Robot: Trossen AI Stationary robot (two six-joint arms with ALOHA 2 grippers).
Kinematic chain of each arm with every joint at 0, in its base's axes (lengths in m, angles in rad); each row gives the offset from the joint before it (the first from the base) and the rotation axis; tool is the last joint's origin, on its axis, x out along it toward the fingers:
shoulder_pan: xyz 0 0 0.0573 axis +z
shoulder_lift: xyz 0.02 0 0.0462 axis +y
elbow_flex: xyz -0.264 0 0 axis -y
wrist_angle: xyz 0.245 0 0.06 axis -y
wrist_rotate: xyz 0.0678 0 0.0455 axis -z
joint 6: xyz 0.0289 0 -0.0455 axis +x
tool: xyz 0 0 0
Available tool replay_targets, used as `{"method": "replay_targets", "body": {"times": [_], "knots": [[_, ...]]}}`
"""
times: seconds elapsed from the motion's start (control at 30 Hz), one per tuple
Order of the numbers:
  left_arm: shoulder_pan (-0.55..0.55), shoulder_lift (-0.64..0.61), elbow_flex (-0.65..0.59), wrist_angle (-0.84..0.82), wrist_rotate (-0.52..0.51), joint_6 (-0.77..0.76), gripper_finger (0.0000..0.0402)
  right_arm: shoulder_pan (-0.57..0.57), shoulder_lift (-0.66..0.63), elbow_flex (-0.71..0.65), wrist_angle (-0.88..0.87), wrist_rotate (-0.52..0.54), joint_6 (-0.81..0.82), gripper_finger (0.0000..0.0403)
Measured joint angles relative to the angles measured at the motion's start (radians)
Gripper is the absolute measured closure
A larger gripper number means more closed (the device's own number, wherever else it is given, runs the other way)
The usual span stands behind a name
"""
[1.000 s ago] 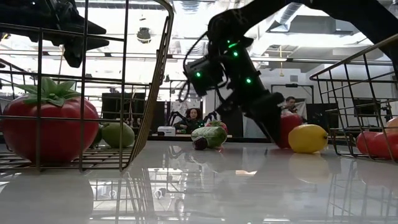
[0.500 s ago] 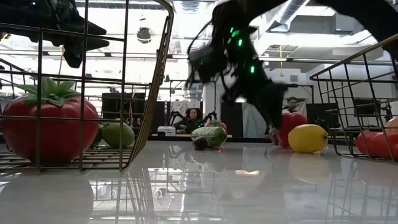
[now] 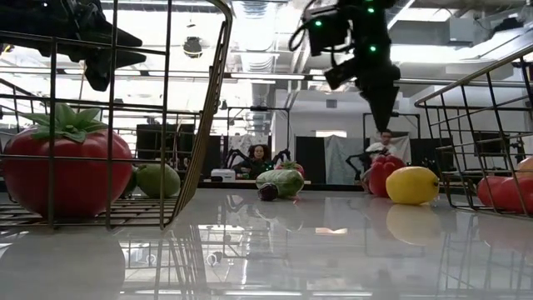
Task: Sort produce into baskets
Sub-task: Put the red bell pepper into the right wire basket
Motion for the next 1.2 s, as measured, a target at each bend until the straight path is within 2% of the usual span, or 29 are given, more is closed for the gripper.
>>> {"method": "replay_targets", "body": {"times": [0.17, 0.37, 0.8, 0.9, 1.2], "knots": [[0.0, 0.0, 0.0, 0.0, -0.005, -0.003, 0.0269, -0.026, -0.079, -0.147, 0.161, -0.033, 0.039, 0.0138], [0.0, 0.0, 0.0, 0.0, -0.005, -0.008, 0.0269, -0.049, -0.087, -0.209, 0.207, -0.034, 0.009, 0.0137], [0.0, 0.0, 0.0, -0.001, -0.005, 0.004, 0.0269, 0.04, 0.049, -0.216, 0.203, 0.158, 0.006, 0.0137], [0.0, 0.0, 0.0, -0.001, -0.005, 0.003, 0.0269, 0.041, 0.082, -0.217, 0.172, 0.226, 0.026, 0.0137], [0.0, 0.0, 0.0, -0.002, 0.001, 0.002, 0.0269, 0.015, 0.135, -0.216, 0.198, 0.297, 0.032, 0.0137]]}}
